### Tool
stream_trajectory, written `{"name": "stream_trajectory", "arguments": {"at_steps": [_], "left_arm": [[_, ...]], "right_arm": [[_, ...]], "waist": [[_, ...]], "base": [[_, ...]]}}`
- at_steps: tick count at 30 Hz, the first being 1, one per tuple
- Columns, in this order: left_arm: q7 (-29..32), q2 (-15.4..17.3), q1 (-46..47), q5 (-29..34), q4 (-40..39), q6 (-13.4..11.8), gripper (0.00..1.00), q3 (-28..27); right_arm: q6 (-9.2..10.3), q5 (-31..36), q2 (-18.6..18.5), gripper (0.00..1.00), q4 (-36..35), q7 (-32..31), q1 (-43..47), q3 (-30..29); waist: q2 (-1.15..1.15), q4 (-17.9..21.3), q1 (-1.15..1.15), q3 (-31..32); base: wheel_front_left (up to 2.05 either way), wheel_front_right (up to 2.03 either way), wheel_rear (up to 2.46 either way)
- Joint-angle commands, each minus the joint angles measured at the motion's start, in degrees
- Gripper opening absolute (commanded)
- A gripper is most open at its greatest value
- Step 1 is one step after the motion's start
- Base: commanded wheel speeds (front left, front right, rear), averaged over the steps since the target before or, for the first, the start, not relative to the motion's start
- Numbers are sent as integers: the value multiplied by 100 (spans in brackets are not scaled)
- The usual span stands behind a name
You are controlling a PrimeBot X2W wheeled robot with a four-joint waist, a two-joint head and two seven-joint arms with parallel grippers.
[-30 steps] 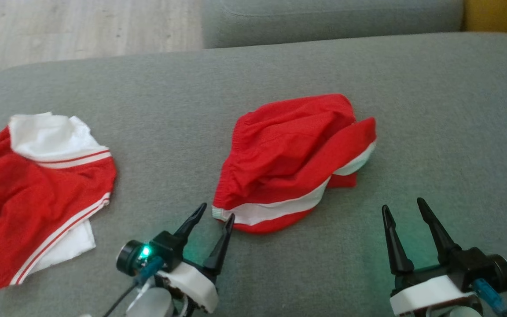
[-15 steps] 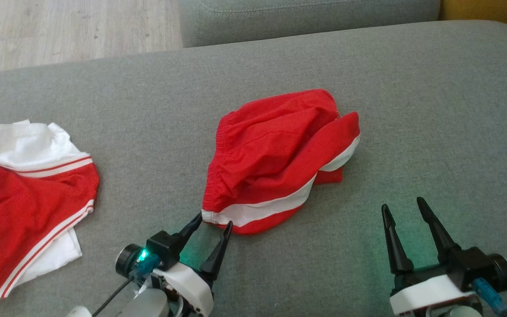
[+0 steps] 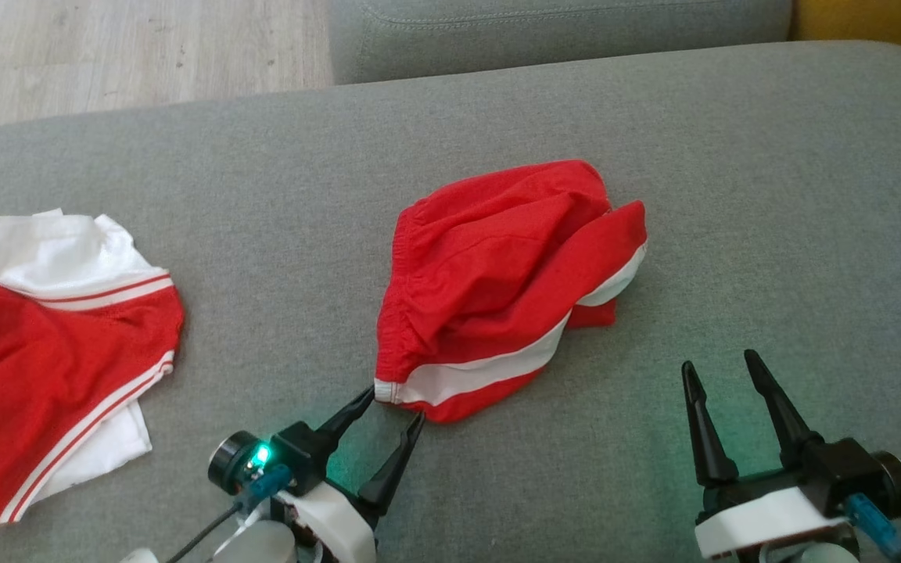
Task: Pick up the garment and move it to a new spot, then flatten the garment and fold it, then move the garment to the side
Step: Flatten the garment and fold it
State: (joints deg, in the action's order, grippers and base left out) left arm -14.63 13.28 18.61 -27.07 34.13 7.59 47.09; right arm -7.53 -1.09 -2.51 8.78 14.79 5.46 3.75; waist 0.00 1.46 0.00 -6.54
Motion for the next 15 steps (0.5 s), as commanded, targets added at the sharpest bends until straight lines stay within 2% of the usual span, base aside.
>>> {"name": "stream_trajectory", "arguments": {"at_steps": [1, 3, 4, 5, 6, 7, 15], "left_arm": [[-37, 122, 278, 60, -132, -10, 100, -134], [-37, 119, 340, 68, -119, -10, 100, -109], [-37, 114, 370, 73, -118, -10, 82, -95], [-37, 113, 398, 77, -117, -10, 45, -77], [-37, 113, 425, 82, -117, -10, 13, -70], [-37, 115, 448, 93, -118, -10, 0, -66], [-37, 126, 657, 33, -264, -10, 0, 185]], "right_arm": [[4, -39, -37, 100, -204, 21, -176, 140], [4, -46, -37, 100, -207, 21, -199, 155], [4, -48, -37, 100, -206, 21, -211, 161], [4, -50, -37, 100, -206, 21, -222, 167], [4, -50, -37, 100, -206, 21, -232, 170], [4, -50, -37, 100, -205, 21, -241, 173], [4, -87, -37, 100, -172, 21, -307, 201]], "waist": [[0, 1, 0, -10], [0, 9, 0, -36], [0, 17, 0, -47], [0, 29, 0, -61], [0, 41, 0, -74], [0, 56, 0, -86], [0, 187, 0, -108]], "base": [[0, 0, 0], [0, 0, 0], [0, 0, 0], [0, 0, 0], [0, 0, 0], [0, 0, 0], [0, 0, 0]]}}
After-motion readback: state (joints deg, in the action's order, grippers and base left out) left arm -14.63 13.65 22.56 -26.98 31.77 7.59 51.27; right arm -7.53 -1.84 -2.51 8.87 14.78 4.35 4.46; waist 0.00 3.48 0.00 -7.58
